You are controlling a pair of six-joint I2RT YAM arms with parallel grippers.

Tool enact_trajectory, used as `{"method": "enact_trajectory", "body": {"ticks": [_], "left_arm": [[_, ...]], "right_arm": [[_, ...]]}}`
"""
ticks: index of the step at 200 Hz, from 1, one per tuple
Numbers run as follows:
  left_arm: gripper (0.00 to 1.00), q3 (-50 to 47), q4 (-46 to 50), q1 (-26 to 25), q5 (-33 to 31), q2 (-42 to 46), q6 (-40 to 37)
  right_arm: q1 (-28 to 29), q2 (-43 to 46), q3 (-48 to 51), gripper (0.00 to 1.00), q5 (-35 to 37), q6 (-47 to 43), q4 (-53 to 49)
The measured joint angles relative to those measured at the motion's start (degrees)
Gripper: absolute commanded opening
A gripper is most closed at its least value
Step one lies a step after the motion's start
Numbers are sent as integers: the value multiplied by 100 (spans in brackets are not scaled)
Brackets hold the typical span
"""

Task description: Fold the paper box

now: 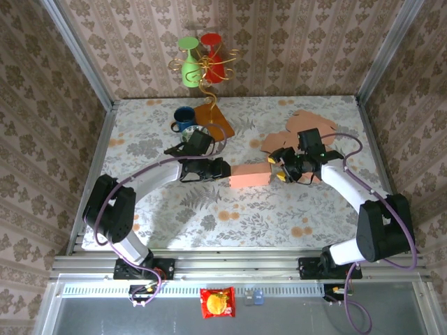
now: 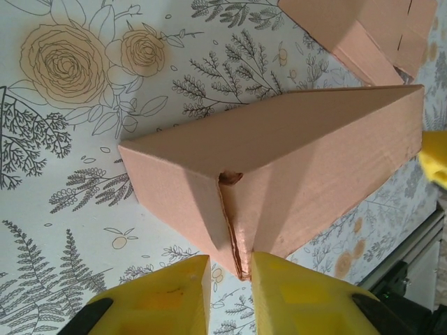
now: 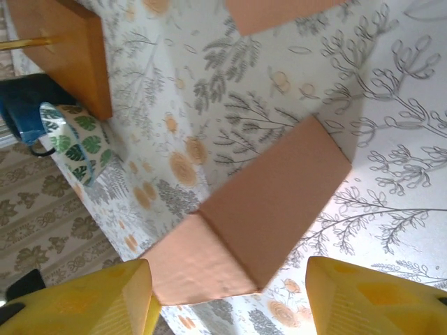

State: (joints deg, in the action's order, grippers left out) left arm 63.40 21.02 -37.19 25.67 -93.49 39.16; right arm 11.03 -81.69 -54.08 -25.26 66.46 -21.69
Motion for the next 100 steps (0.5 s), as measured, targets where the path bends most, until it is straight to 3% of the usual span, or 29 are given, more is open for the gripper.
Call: {"method": "enact_trajectory", "body": {"ticks": [100], "left_arm": [[21,-638,-118,-428,-374,533,-195]], "right_arm": [[-188,-654,-127,57,-404,-625,-588]]}}
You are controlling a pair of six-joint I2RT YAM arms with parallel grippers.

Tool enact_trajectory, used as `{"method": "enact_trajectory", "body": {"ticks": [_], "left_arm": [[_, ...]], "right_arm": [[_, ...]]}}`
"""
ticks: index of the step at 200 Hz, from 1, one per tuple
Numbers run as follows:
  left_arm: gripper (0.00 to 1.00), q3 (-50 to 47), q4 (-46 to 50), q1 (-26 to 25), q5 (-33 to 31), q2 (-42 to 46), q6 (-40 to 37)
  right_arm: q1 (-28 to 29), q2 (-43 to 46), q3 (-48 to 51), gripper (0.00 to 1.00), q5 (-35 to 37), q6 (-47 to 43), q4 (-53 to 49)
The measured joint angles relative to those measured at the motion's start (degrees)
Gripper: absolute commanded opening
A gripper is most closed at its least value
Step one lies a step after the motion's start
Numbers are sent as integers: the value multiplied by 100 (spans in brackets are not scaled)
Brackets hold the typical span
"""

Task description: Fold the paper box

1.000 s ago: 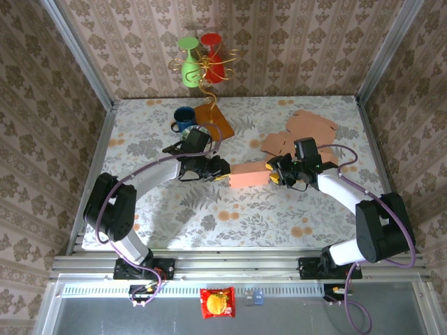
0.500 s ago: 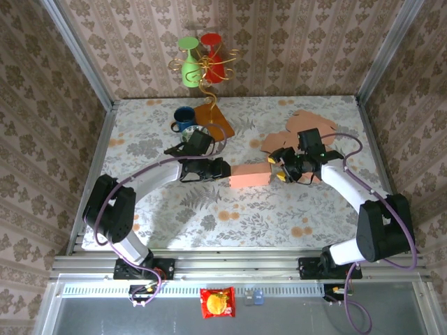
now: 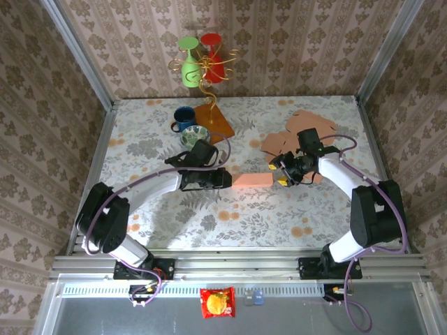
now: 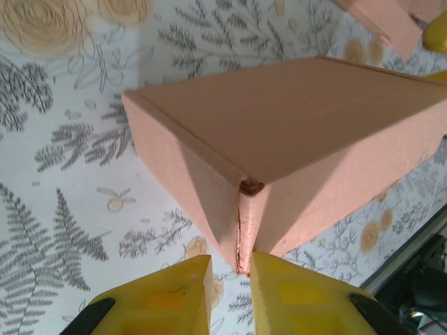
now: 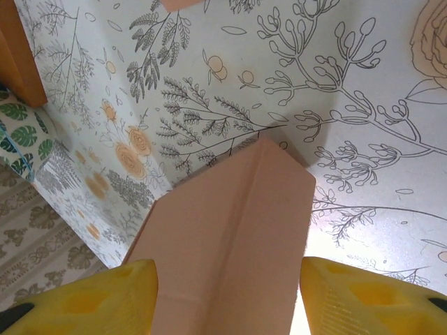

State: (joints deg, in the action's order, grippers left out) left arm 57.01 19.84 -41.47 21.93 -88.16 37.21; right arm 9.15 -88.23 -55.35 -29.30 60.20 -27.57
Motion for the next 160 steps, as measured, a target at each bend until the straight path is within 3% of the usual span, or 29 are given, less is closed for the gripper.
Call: {"method": "enact_trajectory", "body": {"ticks": [76,119,143,160], "left_arm": [[23,-452,-4,-98,-122,55,85],[35,-540,-476,-87,-284,656,15],[57,-968,-1545,-125,-621,1434,-437],[58,-1445,-2354,-94,-813,1860,-610]], "right_arm": [[17,623,1091,57,17,-553,-9],[378,1209,1631,56,79,-946,236],[697,1246,1921,56,87,-1038,531],[876,1246,1996,55,103,-1060,702]]}}
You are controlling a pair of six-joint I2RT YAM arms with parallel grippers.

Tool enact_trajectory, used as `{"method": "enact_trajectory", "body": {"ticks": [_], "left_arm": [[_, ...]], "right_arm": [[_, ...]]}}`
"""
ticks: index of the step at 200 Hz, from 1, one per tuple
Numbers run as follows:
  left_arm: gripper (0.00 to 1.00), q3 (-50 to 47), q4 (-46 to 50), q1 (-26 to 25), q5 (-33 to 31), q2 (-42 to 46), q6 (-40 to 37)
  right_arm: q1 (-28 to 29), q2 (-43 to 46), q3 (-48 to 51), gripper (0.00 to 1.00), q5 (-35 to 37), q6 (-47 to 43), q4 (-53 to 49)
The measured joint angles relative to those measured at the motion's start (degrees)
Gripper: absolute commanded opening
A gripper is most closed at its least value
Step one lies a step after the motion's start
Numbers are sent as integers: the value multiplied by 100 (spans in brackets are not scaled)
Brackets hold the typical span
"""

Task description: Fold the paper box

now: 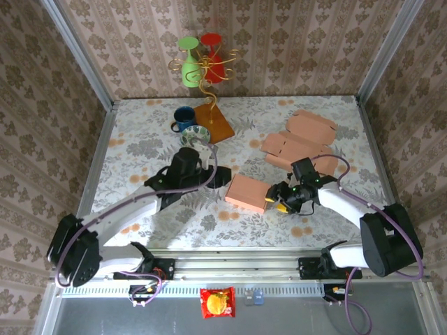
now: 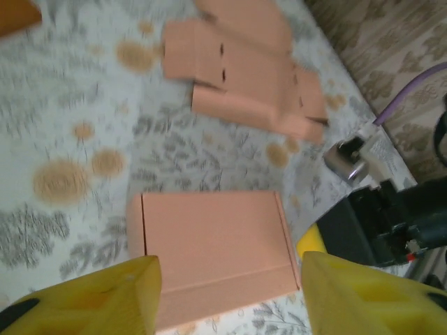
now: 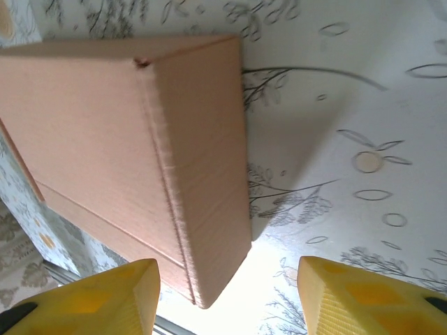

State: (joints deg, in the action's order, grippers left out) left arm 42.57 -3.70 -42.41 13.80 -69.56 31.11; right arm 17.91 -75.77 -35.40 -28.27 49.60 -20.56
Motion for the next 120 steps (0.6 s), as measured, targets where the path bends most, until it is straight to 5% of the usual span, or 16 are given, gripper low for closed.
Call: {"method": "enact_trajectory", "body": {"ticks": [40,120], "left_arm": [[57,-662,-590,658,-46,199,0],[51,-1178,83,651,-79,1322,-181]], "right_arm": [[127,-81,0,54,0,2,446],[190,-1139,-758,38,-26,-503,339]]}}
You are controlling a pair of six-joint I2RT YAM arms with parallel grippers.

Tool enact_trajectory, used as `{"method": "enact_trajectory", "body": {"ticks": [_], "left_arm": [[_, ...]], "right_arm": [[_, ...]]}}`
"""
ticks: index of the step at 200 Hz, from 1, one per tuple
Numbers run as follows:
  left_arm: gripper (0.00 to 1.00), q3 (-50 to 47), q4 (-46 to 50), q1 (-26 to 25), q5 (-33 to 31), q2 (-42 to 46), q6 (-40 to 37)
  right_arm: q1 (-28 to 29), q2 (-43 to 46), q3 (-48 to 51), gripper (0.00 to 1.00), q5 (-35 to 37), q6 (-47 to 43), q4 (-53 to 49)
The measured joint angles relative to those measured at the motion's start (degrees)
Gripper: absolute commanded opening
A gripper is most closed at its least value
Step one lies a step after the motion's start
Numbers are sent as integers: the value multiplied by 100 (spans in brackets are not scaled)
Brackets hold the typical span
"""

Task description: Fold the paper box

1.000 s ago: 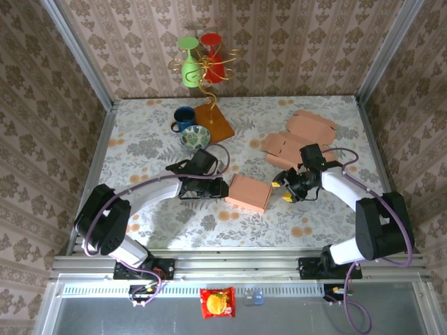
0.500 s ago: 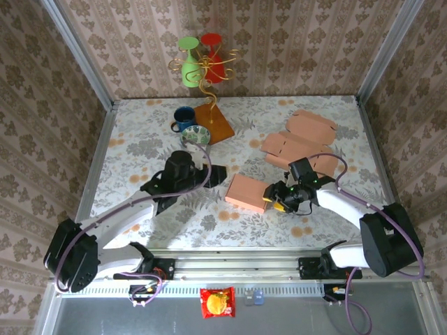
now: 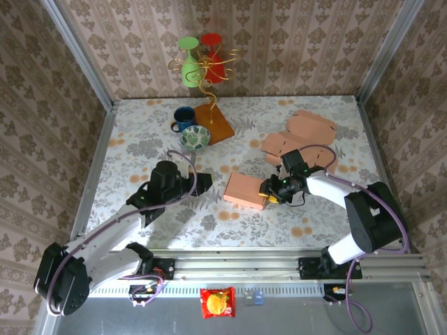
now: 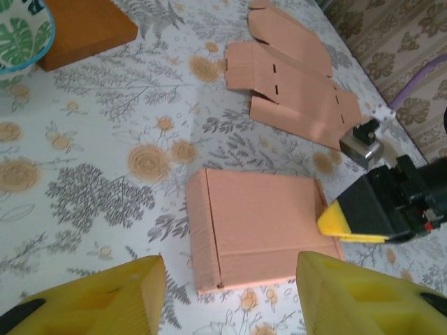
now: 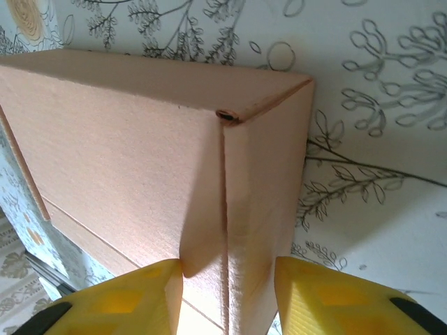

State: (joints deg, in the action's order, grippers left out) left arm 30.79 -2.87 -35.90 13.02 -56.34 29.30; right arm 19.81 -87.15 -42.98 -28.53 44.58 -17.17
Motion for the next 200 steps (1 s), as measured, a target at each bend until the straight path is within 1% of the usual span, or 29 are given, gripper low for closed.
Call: {"method": "enact_trajectory", "body": {"ticks": [21,54,92,125,166,200], "left_arm": [[51,-59,264,0,-81,275,-52],[50,-59,629,0,-299,713,-70],[50,-52,1104,0,-695,1320,-70],[50,-24,1508,0,-927,1764,-68],[50,50,1928,0,-1069,2081,-66],[49,50,2094,0,-1093,2188,-66]], "right_arm": [[101,-120,-133,37,2,-39,-22],[538,-667,-693,36,2,-48,-11],[1161,-1580,-1727,35,7,72,39],[1628,-2387,-2712,34,2,380,160],[2048,-3285,-3901,34,-22,702,243],[2260,-3759,-4542,35,-72,879,291]]}}
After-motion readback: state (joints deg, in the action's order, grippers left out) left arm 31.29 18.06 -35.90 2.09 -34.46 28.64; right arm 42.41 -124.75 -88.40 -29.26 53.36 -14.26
